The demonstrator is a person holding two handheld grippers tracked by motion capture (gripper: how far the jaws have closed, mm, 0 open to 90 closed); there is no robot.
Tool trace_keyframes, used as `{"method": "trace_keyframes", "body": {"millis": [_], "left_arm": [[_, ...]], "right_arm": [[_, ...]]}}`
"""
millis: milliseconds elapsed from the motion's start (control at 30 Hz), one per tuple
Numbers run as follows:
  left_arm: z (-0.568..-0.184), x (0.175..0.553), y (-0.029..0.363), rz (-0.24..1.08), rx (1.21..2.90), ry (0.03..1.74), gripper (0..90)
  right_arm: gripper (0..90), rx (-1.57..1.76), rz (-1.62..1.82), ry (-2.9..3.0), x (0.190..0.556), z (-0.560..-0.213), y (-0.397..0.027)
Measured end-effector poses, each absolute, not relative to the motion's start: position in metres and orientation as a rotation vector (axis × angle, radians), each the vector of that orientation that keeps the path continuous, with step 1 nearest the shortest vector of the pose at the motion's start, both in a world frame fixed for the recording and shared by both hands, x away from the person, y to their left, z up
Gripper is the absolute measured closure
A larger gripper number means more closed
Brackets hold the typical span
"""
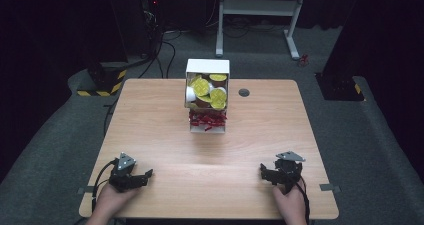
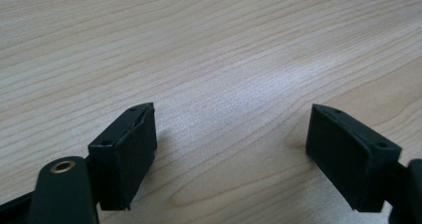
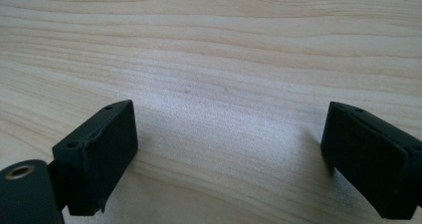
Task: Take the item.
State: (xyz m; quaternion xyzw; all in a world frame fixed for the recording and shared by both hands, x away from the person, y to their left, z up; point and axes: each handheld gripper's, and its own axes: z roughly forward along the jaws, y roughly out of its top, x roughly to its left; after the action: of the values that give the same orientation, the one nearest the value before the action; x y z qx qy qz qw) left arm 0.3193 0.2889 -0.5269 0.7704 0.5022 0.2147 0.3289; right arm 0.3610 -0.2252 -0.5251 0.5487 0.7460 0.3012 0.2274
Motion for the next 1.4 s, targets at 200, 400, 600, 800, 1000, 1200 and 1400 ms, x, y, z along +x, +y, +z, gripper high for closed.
{"method": "trace_keyframes", "body": {"millis": [200, 400, 600, 800, 1000, 1200, 1400], "left_arm": [[-0.526, 0.32, 0.289, 0.562, 2.024, 1.313, 20.4], [-0.526, 0.32, 0.289, 0.562, 2.028, 1.31, 20.4], [-0.526, 0.323, 0.29, 0.565, 2.028, 1.304, 20.5], [-0.525, 0.324, 0.29, 0.561, 2.038, 1.31, 21.1], [-0.523, 0.327, 0.291, 0.545, 2.054, 1.308, 25.9], [-0.52, 0.33, 0.291, 0.512, 2.057, 1.319, 29.5], [-0.516, 0.329, 0.289, 0.529, 2.037, 1.31, 30.3]], "right_arm": [[7.6, 1.497, 0.835, 2.07, 0.357, -0.525, -0.231], [7.6, 1.485, 0.838, 2.086, 0.356, -0.525, -0.233], [7.6, 1.478, 0.839, 2.086, 0.355, -0.525, -0.234], [7.6, 1.48, 0.841, 2.087, 0.354, -0.525, -0.234], [7.6, 1.482, 0.842, 2.087, 0.354, -0.525, -0.234], [7.6, 1.481, 0.841, 2.087, 0.354, -0.525, -0.234], [7.7, 1.48, 0.843, 2.091, 0.353, -0.525, -0.234]]}}
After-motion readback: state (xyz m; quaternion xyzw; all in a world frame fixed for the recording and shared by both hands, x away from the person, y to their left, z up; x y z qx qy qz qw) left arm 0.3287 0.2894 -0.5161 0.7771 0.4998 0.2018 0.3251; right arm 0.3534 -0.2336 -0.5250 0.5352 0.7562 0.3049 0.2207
